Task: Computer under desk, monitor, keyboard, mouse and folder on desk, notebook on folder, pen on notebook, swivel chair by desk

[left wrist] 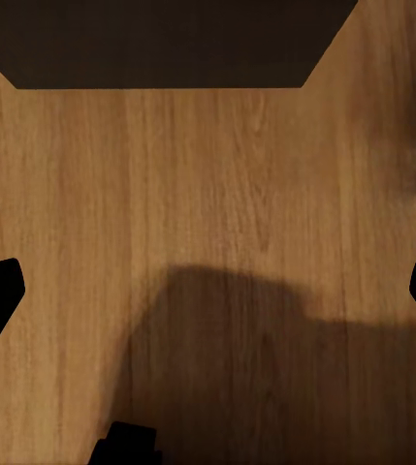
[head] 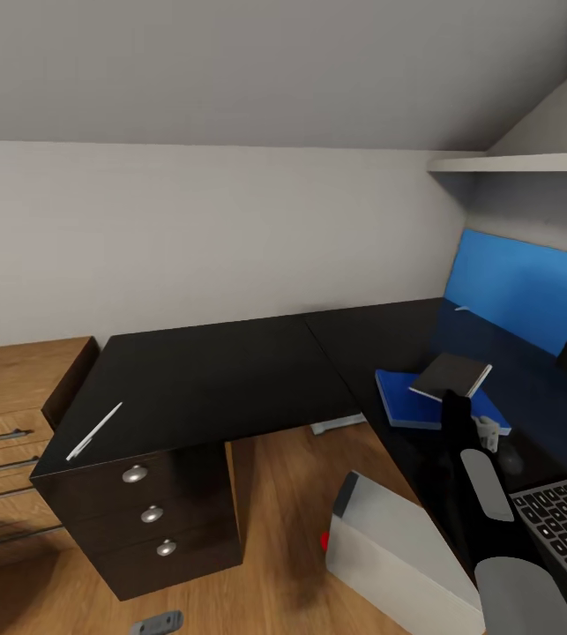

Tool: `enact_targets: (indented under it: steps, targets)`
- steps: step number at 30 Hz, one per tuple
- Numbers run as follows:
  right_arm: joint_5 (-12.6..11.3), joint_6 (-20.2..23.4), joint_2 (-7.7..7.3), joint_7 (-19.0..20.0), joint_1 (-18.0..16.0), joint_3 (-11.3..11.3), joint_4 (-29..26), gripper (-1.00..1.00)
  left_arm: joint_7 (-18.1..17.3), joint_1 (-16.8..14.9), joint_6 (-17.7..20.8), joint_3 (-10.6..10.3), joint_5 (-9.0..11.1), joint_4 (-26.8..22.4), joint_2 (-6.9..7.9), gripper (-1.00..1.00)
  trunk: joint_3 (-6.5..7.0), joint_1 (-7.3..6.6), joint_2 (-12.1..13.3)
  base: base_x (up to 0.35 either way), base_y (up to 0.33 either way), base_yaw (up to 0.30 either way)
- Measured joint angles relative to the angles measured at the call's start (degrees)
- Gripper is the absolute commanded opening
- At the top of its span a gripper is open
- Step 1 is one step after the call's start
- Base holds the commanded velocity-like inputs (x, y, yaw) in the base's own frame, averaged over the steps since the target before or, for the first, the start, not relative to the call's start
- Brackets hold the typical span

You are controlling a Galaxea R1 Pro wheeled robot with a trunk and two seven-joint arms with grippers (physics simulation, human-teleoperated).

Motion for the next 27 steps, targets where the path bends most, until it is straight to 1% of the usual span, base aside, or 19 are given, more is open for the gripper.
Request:
enact_targets:
  steps: [2, 3, 16, 22, 27]
  targets:
    - [0.0, 0.0, 0.0, -0.4, 0.0, 0.0, 0.0, -1.0, 0.0, 0.0, 0.0, 0.0, 0.0, 0.0, 0.0, 1.0, 0.0, 0.0, 0.0, 0.0, 0.0, 0.0]
    - [0.0, 0.0, 0.0, -0.5, 0.0, 0.0, 0.0, 1.0, 0.0, 0.0, 0.0, 0.0, 0.0, 0.0, 0.0, 1.0, 0.0, 0.0, 0.0, 0.0, 0.0, 0.0]
    - [0.0, 0.0, -0.04, -0.8, 0.0, 0.0, 0.0, 1.0, 0.0, 0.0, 0.0, -0.1, 0.0, 0.0, 0.01, 1.0, 0.0, 0.0, 0.0, -0.004, 0.0, 0.0]
    - [0.0, 0.0, -0.02, -0.8, 0.0, 0.0, 0.1, 1.0, 0.0, 0.0, 0.0, -0.1, 0.0, 0.0, -0.01, 1.0, 0.0, 0.03, 0.0, -0.194, 0.0, 0.0]
    - [0.0, 0.0, -0.05, -0.8, 0.0, 0.0, 0.1, 1.0, 0.0, 0.0, 0.0, -0.3, 0.0, 0.0, -0.13, 1.0, 0.0, 0.0, 0.0, -0.066, 0.0, 0.0]
